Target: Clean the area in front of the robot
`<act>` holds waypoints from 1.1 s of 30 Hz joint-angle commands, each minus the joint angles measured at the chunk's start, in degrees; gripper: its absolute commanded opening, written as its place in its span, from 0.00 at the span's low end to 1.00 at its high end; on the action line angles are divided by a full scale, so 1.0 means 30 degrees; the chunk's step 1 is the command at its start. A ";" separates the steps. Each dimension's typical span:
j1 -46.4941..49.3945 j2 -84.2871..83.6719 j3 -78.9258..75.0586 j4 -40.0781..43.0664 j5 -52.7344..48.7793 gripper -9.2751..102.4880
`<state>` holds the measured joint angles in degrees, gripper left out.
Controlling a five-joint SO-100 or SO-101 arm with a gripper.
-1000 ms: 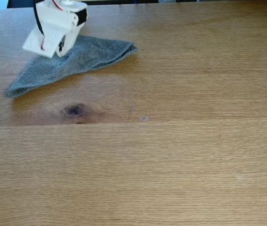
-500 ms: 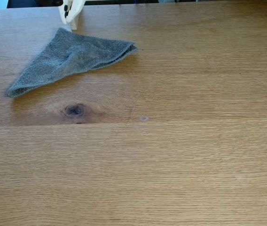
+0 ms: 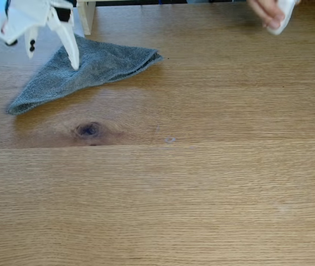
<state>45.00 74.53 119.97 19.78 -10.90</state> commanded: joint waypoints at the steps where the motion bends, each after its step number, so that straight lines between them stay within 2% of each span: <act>1: 0.0352 -0.2783 -0.0674 -0.3574 -0.1611 0.52; 5: 0.0410 -0.5596 -0.0674 -0.6387 -0.2871 0.49; 9: 0.0469 -0.6797 -0.0674 -0.6826 -0.3369 0.45; 14: 0.0469 -0.7471 -0.0674 -0.5361 -0.3779 0.33; 19: -0.0029 -0.6826 -0.0674 -0.2578 -0.2930 0.21; 24: -0.0791 -0.5947 -0.0469 -0.0967 -0.1787 0.10; 33: -0.2549 -0.0820 -0.0410 0.1963 0.1318 0.08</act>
<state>39.46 62.49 119.00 23.38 -9.84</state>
